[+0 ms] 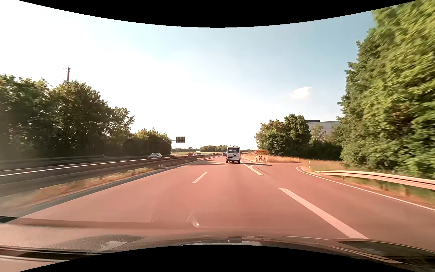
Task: Follow the waypoints while adhering to traffic rules and regulations
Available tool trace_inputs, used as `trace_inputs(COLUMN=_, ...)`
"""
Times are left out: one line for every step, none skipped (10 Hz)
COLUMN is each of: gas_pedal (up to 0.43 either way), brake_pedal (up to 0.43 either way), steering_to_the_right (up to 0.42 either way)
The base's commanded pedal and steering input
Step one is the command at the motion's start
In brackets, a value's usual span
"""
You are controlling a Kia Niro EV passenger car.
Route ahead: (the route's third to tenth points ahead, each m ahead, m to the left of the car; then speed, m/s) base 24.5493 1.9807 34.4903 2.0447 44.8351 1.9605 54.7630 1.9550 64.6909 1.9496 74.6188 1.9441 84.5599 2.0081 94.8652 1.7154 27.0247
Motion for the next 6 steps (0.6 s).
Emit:
trace_inputs(gas_pedal=0.150, brake_pedal=0.006, steering_to_the_right=0.000)
trace_inputs(gas_pedal=0.150, brake_pedal=0.006, steering_to_the_right=0.000)
trace_inputs(gas_pedal=0.150, brake_pedal=0.006, steering_to_the_right=0.000)
trace_inputs(gas_pedal=0.150, brake_pedal=0.006, steering_to_the_right=0.001)
trace_inputs(gas_pedal=0.157, brake_pedal=0.006, steering_to_the_right=0.000)
trace_inputs(gas_pedal=0.189, brake_pedal=0.006, steering_to_the_right=0.000)
